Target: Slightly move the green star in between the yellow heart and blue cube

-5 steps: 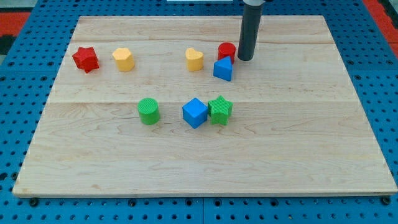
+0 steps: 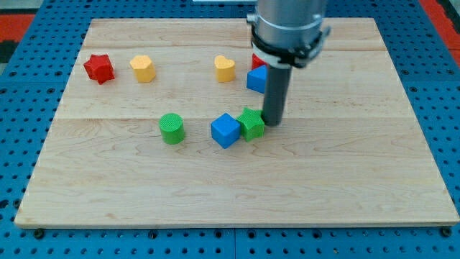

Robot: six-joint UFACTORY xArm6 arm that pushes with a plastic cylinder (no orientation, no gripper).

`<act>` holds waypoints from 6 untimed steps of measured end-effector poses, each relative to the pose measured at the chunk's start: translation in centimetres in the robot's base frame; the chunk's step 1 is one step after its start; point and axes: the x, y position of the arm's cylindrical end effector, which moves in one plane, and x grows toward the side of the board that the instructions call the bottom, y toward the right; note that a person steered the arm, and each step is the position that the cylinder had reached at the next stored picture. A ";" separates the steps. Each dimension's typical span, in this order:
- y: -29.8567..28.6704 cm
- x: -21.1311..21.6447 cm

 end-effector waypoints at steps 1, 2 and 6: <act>0.8 0.7; 5.6 5.3; -6.2 0.0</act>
